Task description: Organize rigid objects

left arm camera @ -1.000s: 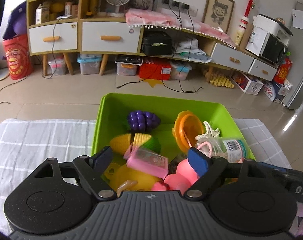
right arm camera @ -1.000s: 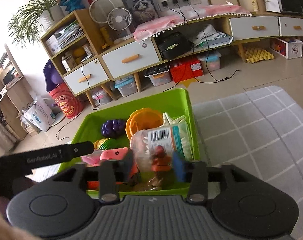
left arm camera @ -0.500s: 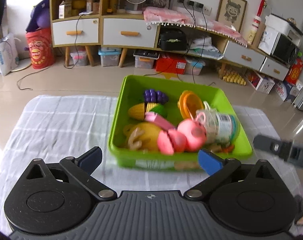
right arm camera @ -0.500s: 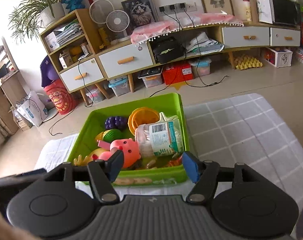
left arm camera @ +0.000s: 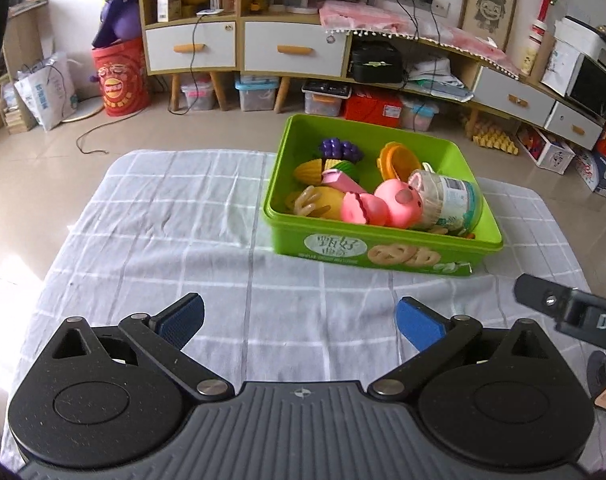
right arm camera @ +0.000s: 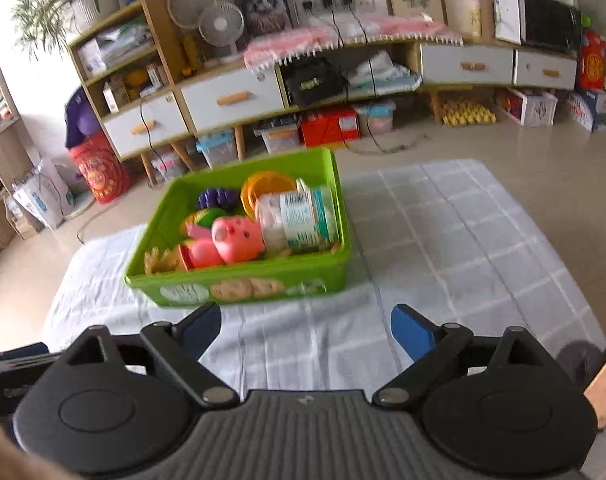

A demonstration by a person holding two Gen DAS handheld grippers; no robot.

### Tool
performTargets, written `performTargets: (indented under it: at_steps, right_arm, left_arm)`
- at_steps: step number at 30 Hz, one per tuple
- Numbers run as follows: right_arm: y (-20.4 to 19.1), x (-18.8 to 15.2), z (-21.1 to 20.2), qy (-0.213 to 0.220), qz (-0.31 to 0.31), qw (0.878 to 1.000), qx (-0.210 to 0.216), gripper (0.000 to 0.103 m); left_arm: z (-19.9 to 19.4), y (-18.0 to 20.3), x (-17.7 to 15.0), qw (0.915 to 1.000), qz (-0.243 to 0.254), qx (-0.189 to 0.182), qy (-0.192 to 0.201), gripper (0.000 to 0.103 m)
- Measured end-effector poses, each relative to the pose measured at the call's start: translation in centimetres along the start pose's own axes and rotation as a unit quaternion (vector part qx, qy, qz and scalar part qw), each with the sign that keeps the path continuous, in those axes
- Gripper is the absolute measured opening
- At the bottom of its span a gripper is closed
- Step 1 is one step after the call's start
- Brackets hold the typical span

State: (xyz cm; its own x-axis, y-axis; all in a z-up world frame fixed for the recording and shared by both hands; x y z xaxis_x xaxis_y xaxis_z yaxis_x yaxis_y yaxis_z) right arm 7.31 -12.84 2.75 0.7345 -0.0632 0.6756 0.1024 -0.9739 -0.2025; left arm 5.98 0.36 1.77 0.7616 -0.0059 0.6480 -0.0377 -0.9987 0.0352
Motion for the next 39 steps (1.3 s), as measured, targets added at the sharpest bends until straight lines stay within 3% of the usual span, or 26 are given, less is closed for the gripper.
performTargets:
  at_steps: [39]
  right_arm:
    - [-0.5, -1.1, 1.1, -0.015, -0.018, 1.000, -0.015, 0.083]
  left_arm:
    - [0.2, 0.4, -0.5, 0.9996, 0.025, 0.017, -0.002, 0.101]
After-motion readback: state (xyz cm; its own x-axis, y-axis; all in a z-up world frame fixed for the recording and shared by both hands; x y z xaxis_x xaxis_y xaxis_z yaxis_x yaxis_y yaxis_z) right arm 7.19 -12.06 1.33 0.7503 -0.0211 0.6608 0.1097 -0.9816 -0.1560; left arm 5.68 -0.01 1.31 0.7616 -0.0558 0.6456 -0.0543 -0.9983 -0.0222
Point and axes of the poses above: each gripper's, at about its wrist camera, not at the fingertips, and z roughly the way its jaws point, y to its right, x to its top, the point moved 1 cm from there along z, roughly the way its jaws point, and after that the axes turned 2 degrees about z, right-handed, at the moved point
